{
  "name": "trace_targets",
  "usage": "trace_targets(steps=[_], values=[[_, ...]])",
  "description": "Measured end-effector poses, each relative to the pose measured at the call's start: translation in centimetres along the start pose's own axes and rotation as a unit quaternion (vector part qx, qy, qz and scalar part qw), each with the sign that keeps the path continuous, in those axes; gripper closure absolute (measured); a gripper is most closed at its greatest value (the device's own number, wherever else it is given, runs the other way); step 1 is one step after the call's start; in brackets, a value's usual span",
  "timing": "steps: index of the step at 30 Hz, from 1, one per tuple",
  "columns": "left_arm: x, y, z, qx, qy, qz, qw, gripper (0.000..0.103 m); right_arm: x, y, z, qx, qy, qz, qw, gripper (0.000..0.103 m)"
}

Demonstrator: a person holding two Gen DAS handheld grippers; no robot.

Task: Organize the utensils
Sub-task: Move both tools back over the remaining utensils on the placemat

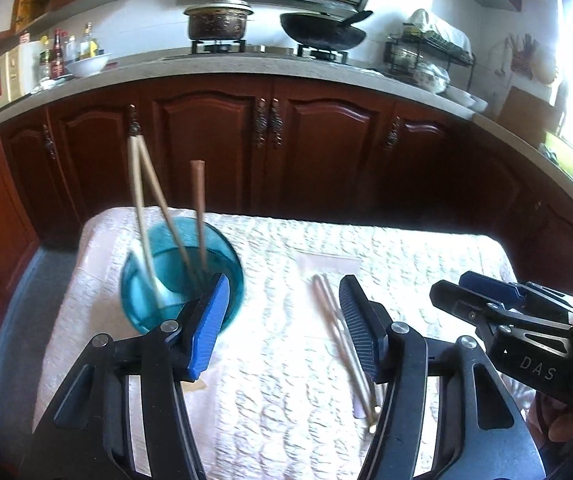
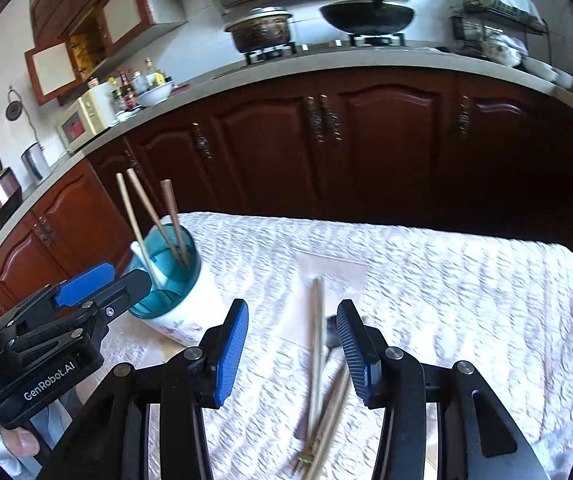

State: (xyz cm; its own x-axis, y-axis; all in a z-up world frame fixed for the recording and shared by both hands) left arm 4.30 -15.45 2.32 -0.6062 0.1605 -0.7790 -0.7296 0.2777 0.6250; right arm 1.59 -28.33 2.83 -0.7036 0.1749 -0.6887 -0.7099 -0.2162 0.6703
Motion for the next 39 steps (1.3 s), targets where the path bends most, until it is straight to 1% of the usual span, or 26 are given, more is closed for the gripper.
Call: trace_targets(steps=[10, 14, 16, 24, 39], values=[[1.5, -1.3, -4.4, 0.034, -0.014, 0.024, 0.9991, 0.044, 1.5, 1.8, -5.1, 0.053, -0.021, -0.003, 0.998, 0.059], [2.1, -2.0, -5.5, 0.048, -0.014, 0.035, 0.9982, 0.044, 2.3, 2.0, -6.8, 0.067, -0.028, 0.001, 0.997, 0.059], [2.5, -2.4, -5.8, 0.049, -0.015, 0.043, 0.9978, 0.044, 2.6, 1.9, -7.6, 0.074, -0.031, 0.004, 0.997, 0.059], [3.6, -3.7, -6.1, 0.050, -0.019, 0.063, 0.9966, 0.044, 3.4, 1.2, -9.7, 0.084, -0.046, 0.014, 0.995, 0.059], [4.6, -5.1, -5.6, 0.046, -0.008, 0.079, 0.9958, 0.044, 4.2, -0.1, -11.1, 0.090, -0.059, 0.028, 0.994, 0.059]])
Point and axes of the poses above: each gripper's, at about its wrist camera, not at the fingertips, and y roughly against the way its jaws point, z to its left, x to its underside, the point moved 9 cm from there along -y, roughly the way its jaws point, and after that the axes turned 4 degrees about -y, right-handed, at the moved point
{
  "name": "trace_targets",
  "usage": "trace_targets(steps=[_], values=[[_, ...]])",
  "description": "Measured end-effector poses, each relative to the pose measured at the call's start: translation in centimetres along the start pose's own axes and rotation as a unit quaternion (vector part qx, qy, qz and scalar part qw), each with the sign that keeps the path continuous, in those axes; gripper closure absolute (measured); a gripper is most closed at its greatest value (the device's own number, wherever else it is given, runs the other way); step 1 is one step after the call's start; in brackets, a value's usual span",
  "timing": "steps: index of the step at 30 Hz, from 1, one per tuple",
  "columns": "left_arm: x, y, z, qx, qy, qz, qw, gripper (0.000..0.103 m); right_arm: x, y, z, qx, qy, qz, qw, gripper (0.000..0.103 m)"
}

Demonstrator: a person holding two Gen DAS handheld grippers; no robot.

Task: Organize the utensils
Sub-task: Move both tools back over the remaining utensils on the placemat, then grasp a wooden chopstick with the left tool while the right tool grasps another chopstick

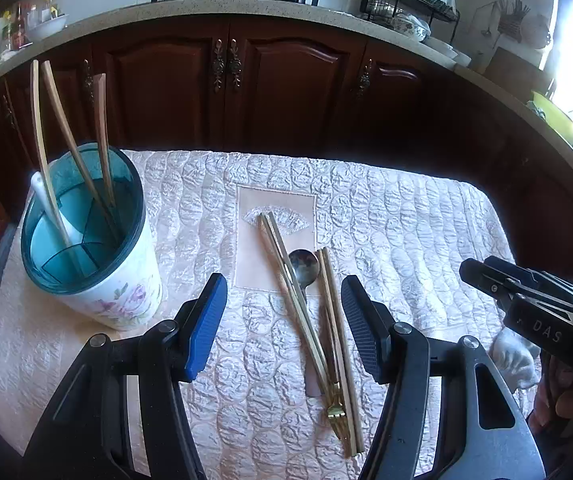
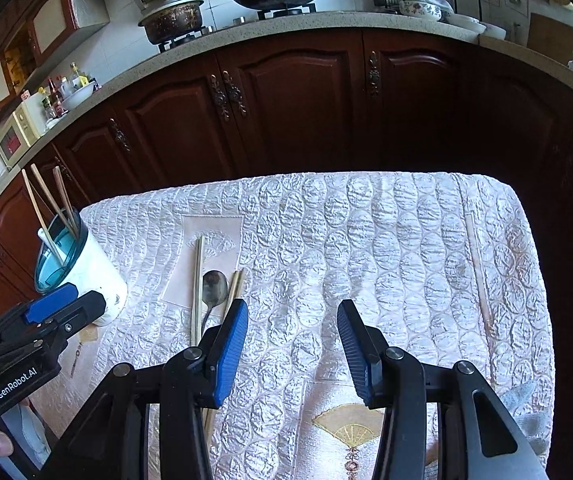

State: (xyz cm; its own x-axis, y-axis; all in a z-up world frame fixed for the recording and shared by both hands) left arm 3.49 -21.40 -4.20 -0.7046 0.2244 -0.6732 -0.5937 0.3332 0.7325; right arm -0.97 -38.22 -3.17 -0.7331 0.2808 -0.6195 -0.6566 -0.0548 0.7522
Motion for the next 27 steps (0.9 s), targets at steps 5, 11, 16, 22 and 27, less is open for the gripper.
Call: trace_targets(steps=[5, 11, 16, 22, 27], values=[[0.5, -0.7, 0.6, -0.001, 0.007, 0.006, 1.0000, 0.044, 0.2, -0.7, 0.1, 0.001, 0.002, 0.006, 1.000, 0.059], [1.1, -1.8, 1.4, -0.002, 0.017, 0.017, 0.9997, 0.044, 0.5, -1.8, 0.1, 0.002, 0.003, 0.016, 1.000, 0.059], [1.4, -2.7, 1.9, -0.001, 0.025, 0.023, 0.9994, 0.044, 0.7, -3.0, -0.1, 0.001, 0.000, 0.028, 1.000, 0.059], [1.9, -4.0, 2.3, 0.006, 0.034, 0.037, 0.9987, 0.044, 1.0, -5.6, 0.8, -0.027, 0.000, 0.055, 0.998, 0.059], [2.3, -5.0, 2.6, 0.006, 0.036, 0.045, 0.9983, 0.045, 1.4, -8.9, 2.3, -0.067, 0.001, 0.090, 0.994, 0.066]])
Point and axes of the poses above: each gripper's, at about its wrist camera, not at the fingertips, and y roughly against the way its jaws point, z to its left, x to its underside, the point moved 9 cm from there along -y, roughly the way its jaws point, and after that the axes turned 4 degrees about -y, right-handed, at the moved point
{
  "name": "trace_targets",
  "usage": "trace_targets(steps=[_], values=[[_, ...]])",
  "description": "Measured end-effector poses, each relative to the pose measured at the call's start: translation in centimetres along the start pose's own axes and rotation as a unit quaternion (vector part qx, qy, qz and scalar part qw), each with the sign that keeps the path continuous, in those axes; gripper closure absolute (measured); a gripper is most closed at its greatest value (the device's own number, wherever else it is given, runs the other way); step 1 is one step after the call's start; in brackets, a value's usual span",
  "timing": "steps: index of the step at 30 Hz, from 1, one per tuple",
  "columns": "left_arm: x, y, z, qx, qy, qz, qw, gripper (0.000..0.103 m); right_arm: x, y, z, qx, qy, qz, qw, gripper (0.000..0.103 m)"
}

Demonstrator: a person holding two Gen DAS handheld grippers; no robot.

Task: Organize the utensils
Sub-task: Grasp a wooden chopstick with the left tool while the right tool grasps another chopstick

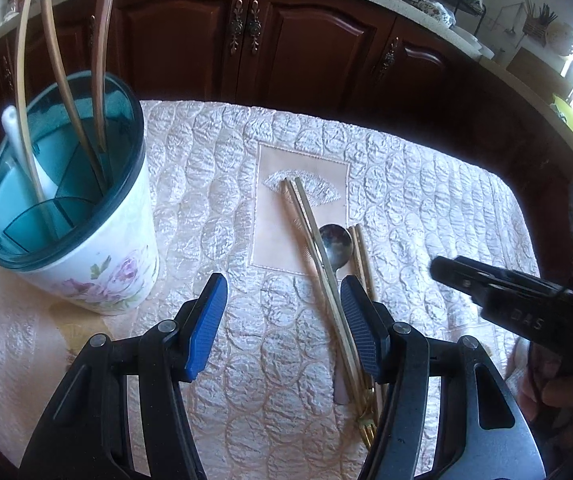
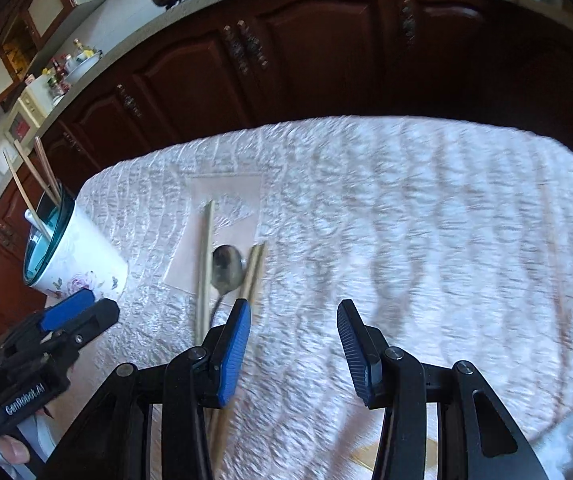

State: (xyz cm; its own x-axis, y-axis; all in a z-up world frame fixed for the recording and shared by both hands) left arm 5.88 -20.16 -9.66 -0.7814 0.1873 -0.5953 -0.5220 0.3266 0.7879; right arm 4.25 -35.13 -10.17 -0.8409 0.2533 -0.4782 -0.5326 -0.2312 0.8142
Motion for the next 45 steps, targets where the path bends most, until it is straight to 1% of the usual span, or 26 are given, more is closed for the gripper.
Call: trace_targets(steps=[8, 10, 12, 13, 15, 16, 17, 18, 19, 20, 21, 23, 24, 25, 27, 31, 34, 35, 36, 37, 38, 41, 42, 45], values=[[0.5, -1.7, 0.7, -0.002, 0.008, 0.018, 0.9998, 0.046, 0.3, -5.2, 1.6, -0.026, 0.009, 0.056, 0.998, 0.083], [0.6, -2.1, 0.8, -0.002, 0.010, 0.021, 0.9997, 0.046, 0.5, -6.2, 1.6, -0.025, 0.010, 0.068, 0.997, 0.086], [0.7, -2.5, 0.6, -0.001, 0.008, 0.025, 0.9997, 0.046, 0.7, -6.7, 1.8, -0.034, 0.007, 0.072, 0.997, 0.090], [0.7, -2.8, 0.5, -0.001, 0.005, 0.028, 0.9996, 0.046, 0.7, -6.7, 1.7, -0.030, 0.010, 0.071, 0.997, 0.092], [0.6, -3.4, 0.3, 0.000, 0.002, 0.031, 0.9995, 0.046, 0.7, -6.3, 1.4, -0.025, 0.010, 0.072, 0.997, 0.098], [0.5, -3.7, 0.1, 0.003, 0.002, 0.032, 0.9995, 0.046, 0.8, -6.1, 1.2, -0.017, 0.018, 0.069, 0.997, 0.098], [0.4, -4.0, -0.1, 0.006, 0.004, 0.034, 0.9994, 0.046, 0.8, -5.8, 0.4, 0.006, 0.029, 0.069, 0.997, 0.101], [0.3, -4.3, -0.2, 0.010, 0.006, 0.036, 0.9993, 0.046, 1.0, -5.5, -0.7, 0.033, 0.042, 0.071, 0.996, 0.102], [0.2, -4.8, -0.4, 0.017, 0.008, 0.039, 0.9991, 0.046, 1.2, -5.4, -1.4, 0.042, 0.044, 0.072, 0.996, 0.102], [0.1, -5.2, -0.6, 0.020, 0.009, 0.041, 0.9989, 0.046, 1.4, -5.2, -2.1, 0.038, 0.034, 0.074, 0.996, 0.102], [0.1, -5.8, -0.6, 0.021, 0.009, 0.046, 0.9987, 0.046, 1.5, -4.7, -2.7, 0.019, 0.015, 0.074, 0.997, 0.102], [-0.1, -6.7, -0.8, 0.021, 0.009, 0.053, 0.9983, 0.053, 1.4, -3.9, -2.7, -0.005, 0.006, 0.068, 0.998, 0.102], [-0.1, -7.1, -0.9, 0.020, 0.008, 0.057, 0.9981, 0.059, 1.3, -3.6, -2.6, -0.012, 0.003, 0.063, 0.998, 0.102], [0.0, -7.7, -0.9, 0.014, 0.005, 0.064, 0.9979, 0.062, 1.2, -3.2, -2.3, -0.023, -0.001, 0.060, 0.998, 0.102], [0.1, -8.1, -0.9, 0.012, 0.004, 0.070, 0.9975, 0.064, 1.1, -2.6, -2.2, -0.035, -0.003, 0.057, 0.998, 0.101], [-0.3, -8.6, -1.4, 0.029, 0.006, 0.070, 0.9971, 0.065, 0.9, -2.8, -1.6, -0.039, -0.006, 0.058, 0.998, 0.101], [-0.7, -8.9, -1.6, 0.016, -0.002, 0.070, 0.9974, 0.065, 0.8, -3.3, -0.9, -0.045, -0.009, 0.062, 0.997, 0.101], [-0.9, -9.0, -1.6, 0.015, -0.002, 0.071, 0.9974, 0.066, 0.8, -3.4, -0.7, -0.047, -0.009, 0.063, 0.997, 0.101], [-1.0, -9.0, -1.6, 0.013, -0.002, 0.071, 0.9974, 0.078, 1.1, -3.6, -0.1, -0.048, -0.009, 0.063, 0.997, 0.101], [-1.0, -9.1, -1.4, 0.010, -0.002, 0.078, 0.9969, 0.096, 1.0, -3.6, 0.3, -0.051, -0.008, 0.063, 0.997, 0.101], [-0.7, -9.2, -1.2, 0.007, -0.003, 0.086, 0.9963, 0.096, 0.9, -3.7, 0.7, -0.054, -0.005, 0.063, 0.997, 0.101], [-0.1, -8.8, -0.8, 0.022, -0.007, 0.084, 0.9962, 0.095, 0.6, -4.7, 2.1, -0.053, 0.006, 0.067, 0.996, 0.101], [0.1, -8.5, -0.6, 0.025, -0.006, 0.086, 0.9960, 0.096, 0.5, -5.3, 2.7, -0.052, 0.010, 0.070, 0.996, 0.101], [0.8, -7.9, -0.1, 0.032, 0.000, 0.091, 0.9954, 0.096, 0.7, -6.5, 2.9, -0.054, 0.006, 0.090, 0.994, 0.101]])
Point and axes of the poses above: each gripper's, at about its wrist camera, not at the fingertips, and y roughly against the way its jaws point, z to its left, x to its underside, the point moved 9 cm from there along -y, roughly the way its jaws point, and after that the axes turned 4 degrees about -y, right-handed, at the moved point
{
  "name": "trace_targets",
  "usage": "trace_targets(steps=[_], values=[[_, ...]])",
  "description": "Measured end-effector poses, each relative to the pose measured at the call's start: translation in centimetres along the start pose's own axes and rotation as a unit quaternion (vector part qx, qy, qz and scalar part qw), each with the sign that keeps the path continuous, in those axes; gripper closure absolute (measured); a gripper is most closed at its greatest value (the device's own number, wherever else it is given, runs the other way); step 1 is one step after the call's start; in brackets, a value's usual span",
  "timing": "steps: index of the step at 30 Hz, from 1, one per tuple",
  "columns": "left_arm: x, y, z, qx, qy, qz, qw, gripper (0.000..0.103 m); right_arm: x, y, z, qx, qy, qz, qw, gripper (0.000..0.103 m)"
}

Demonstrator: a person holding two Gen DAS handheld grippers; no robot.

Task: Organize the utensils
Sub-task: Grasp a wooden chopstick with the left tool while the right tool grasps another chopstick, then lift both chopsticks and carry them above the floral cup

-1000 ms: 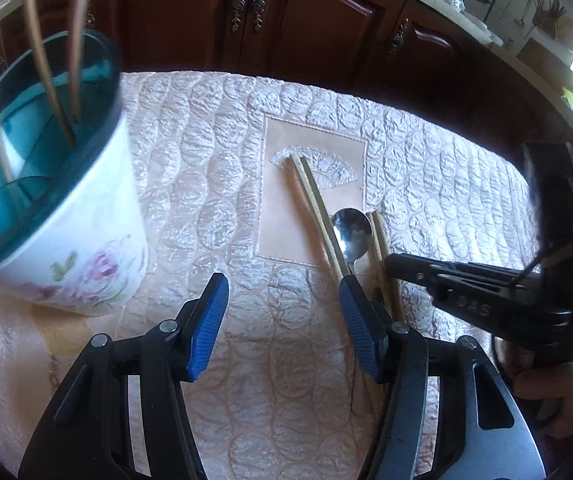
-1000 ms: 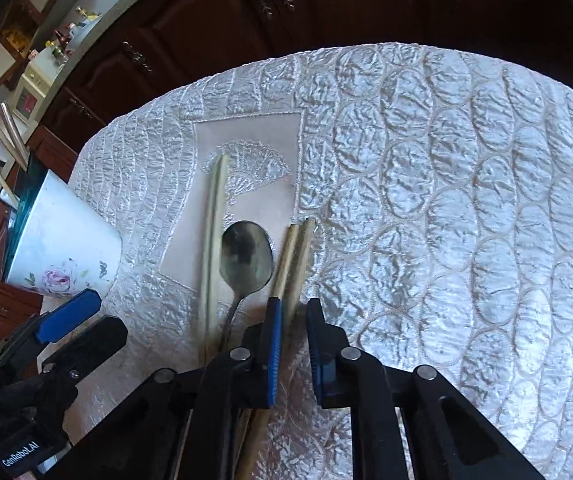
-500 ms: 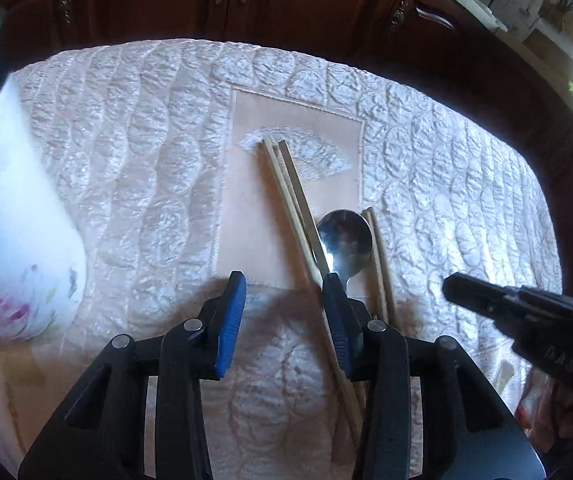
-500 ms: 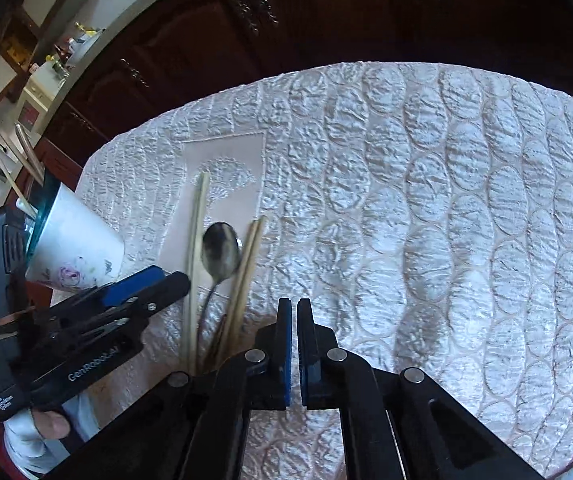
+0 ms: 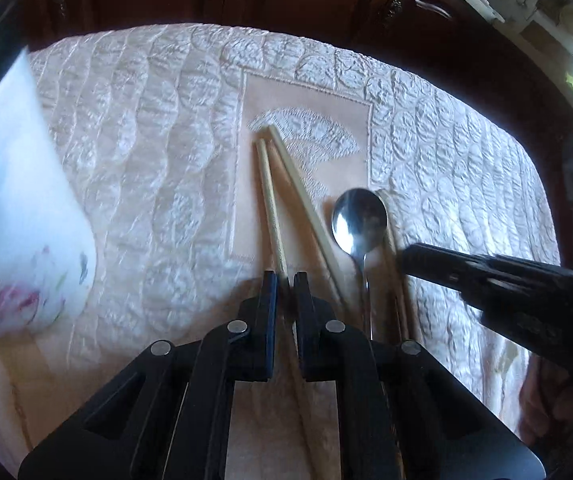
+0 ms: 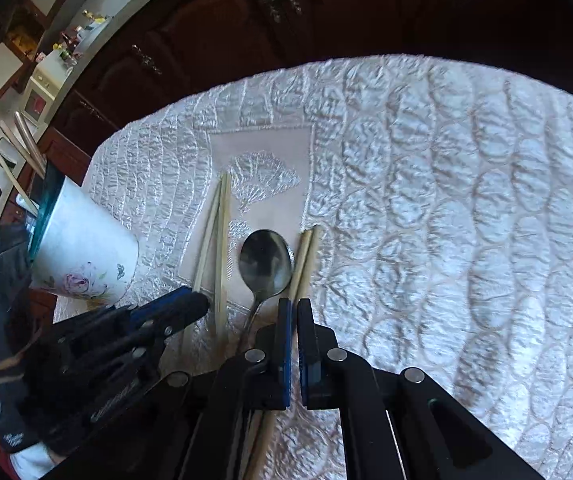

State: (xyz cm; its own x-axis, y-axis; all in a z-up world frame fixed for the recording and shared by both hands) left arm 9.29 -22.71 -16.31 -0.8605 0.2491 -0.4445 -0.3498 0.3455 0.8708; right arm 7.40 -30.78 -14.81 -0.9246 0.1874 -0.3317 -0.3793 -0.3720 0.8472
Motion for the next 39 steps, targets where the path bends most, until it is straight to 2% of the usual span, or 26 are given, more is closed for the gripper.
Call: trace_targets(steps=[2, 5, 7, 11, 18, 21, 24, 26, 28, 29, 33, 35, 36, 37, 39], values=[[0.6, 0.3, 0.3, -0.001, -0.005, 0.003, 1.0000, 0.097, -0.3, 0.0, -1.0, 0.027, -0.010, -0.005, 1.000, 0.099], [1.3, 0.6, 1.0, 0.001, -0.004, 0.003, 1.0000, 0.097, 0.1, -0.3, -1.2, -0.022, -0.047, 0.015, 0.999, 0.099], [1.3, 0.9, 0.8, 0.002, -0.001, 0.002, 1.0000, 0.097, 0.1, 0.2, -1.5, -0.016, -0.051, 0.004, 0.999, 0.098], [1.7, 1.0, 1.0, 0.001, 0.000, 0.003, 1.0000, 0.097, 0.8, 0.5, -1.6, 0.020, -0.015, 0.009, 1.000, 0.096], [2.6, 1.3, 1.1, 0.001, 0.002, 0.007, 1.0000, 0.097, 1.4, -0.1, 0.0, 0.038, 0.018, 0.009, 0.999, 0.096], [3.9, 2.2, 1.1, 0.014, 0.008, 0.015, 0.9997, 0.098, 3.0, 1.9, -2.0, 0.032, 0.003, 0.008, 0.999, 0.097], [4.7, 2.9, 0.8, 0.012, -0.004, 0.017, 0.9998, 0.098, 4.4, 2.6, -4.2, 0.047, 0.003, 0.034, 0.998, 0.097], [4.2, 2.8, 0.4, 0.011, -0.013, 0.015, 0.9997, 0.095, 4.1, 3.0, -5.0, 0.042, -0.008, 0.026, 0.999, 0.095], [3.3, 2.4, 0.1, 0.003, -0.016, 0.015, 0.9998, 0.077, 3.6, 3.1, -5.2, 0.054, -0.009, 0.022, 0.998, 0.094], [2.7, 2.2, 0.2, -0.002, -0.012, 0.013, 0.9998, 0.073, 3.2, 3.0, -5.2, 0.058, -0.007, 0.018, 0.998, 0.094], [0.5, 0.8, 0.1, -0.021, -0.022, 0.013, 0.9994, 0.071, 2.0, 1.7, -5.2, 0.068, 0.001, 0.031, 0.997, 0.092], [-0.1, -0.4, 0.0, -0.029, -0.031, 0.026, 0.9988, 0.071, 1.7, 1.3, -5.0, 0.068, 0.011, 0.024, 0.997, 0.092], [-0.3, -0.7, -0.1, -0.033, -0.038, 0.027, 0.9984, 0.072, 1.5, 1.0, -4.6, 0.064, 0.014, 0.022, 0.998, 0.093], [-0.5, -0.8, -0.2, -0.037, -0.047, 0.025, 0.9979, 0.078, 1.3, 0.8, -4.2, 0.059, 0.014, 0.021, 0.998, 0.097], [-0.7, -0.8, -0.5, -0.037, -0.064, 0.026, 0.9969, 0.099, 0.8, 0.6, -3.3, 0.050, 0.014, 0.017, 0.998, 0.098]])
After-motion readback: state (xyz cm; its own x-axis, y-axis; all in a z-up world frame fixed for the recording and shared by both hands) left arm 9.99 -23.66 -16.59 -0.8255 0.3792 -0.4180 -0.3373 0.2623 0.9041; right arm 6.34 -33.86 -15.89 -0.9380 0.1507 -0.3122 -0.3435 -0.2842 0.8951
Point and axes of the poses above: each gripper's, at about its wrist camera, not at the fingertips, and y roughly against the way its jaws point, z to its left, x to its underside, the point moved 9 cm from there along -y, roughly the way its jaws point, and after that the axes turned 4 degrees about -y, right-handed, at the moved point
